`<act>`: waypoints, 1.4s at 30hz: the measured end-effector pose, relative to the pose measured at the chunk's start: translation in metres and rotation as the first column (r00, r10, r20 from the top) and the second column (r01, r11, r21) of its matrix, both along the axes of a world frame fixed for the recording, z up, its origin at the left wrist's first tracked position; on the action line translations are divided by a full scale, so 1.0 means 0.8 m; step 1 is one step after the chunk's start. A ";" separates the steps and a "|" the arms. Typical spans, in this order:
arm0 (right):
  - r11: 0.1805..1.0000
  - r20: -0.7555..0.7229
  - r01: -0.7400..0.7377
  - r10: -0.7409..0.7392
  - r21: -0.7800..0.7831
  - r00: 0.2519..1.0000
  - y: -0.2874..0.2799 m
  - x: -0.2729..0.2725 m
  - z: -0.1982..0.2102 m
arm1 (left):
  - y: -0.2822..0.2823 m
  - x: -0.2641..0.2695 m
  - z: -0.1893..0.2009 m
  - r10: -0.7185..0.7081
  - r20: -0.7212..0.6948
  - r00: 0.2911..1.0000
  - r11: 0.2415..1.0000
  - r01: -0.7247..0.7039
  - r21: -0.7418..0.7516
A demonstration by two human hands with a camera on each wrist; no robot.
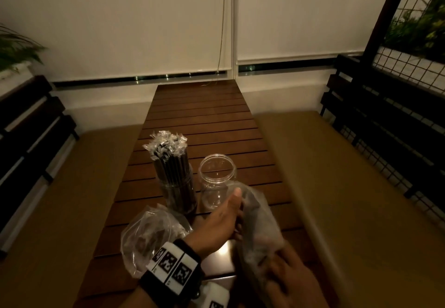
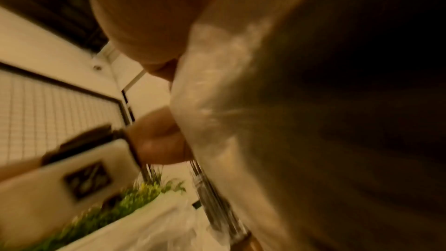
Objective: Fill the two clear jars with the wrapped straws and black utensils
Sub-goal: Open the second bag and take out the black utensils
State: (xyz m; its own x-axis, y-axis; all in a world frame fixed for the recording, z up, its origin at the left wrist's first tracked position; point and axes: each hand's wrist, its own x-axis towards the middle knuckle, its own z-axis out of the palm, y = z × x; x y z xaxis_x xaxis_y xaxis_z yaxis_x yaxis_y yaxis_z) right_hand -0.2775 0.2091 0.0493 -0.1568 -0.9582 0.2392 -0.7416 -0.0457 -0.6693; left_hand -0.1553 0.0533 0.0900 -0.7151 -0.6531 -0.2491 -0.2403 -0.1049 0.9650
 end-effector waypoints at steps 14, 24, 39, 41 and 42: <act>0.903 -0.224 -0.425 0.403 -0.061 0.888 -0.011 0.000 -0.002 | -0.038 0.016 0.011 0.029 0.342 0.939 0.987 0.027 -0.159; 0.999 0.088 -0.006 0.001 0.052 0.996 -0.081 -0.041 0.055 | -0.040 0.025 0.035 0.037 0.323 0.946 0.873 0.127 -0.470; 0.988 0.319 0.119 -0.143 0.093 0.937 -0.108 -0.004 0.049 | -0.025 0.038 0.030 -0.026 0.153 0.988 0.955 0.069 -0.288; 0.986 0.338 0.128 -0.156 0.105 0.928 -0.106 -0.003 0.047 | -0.021 0.034 0.029 -0.015 0.124 0.992 0.958 0.050 -0.283; 0.986 0.351 0.123 -0.154 0.110 0.924 -0.105 -0.004 0.046 | -0.019 0.032 0.028 -0.011 0.111 0.994 0.959 0.041 -0.279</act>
State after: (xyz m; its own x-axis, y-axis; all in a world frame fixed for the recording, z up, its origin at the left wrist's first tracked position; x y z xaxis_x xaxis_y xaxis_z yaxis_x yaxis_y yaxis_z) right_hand -0.2806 0.1253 0.0863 -0.3491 -0.9350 0.0619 -0.4473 0.1082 -0.8878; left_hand -0.1295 0.0381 0.1120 -0.7119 -0.6893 -0.1342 -0.3427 0.1742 0.9232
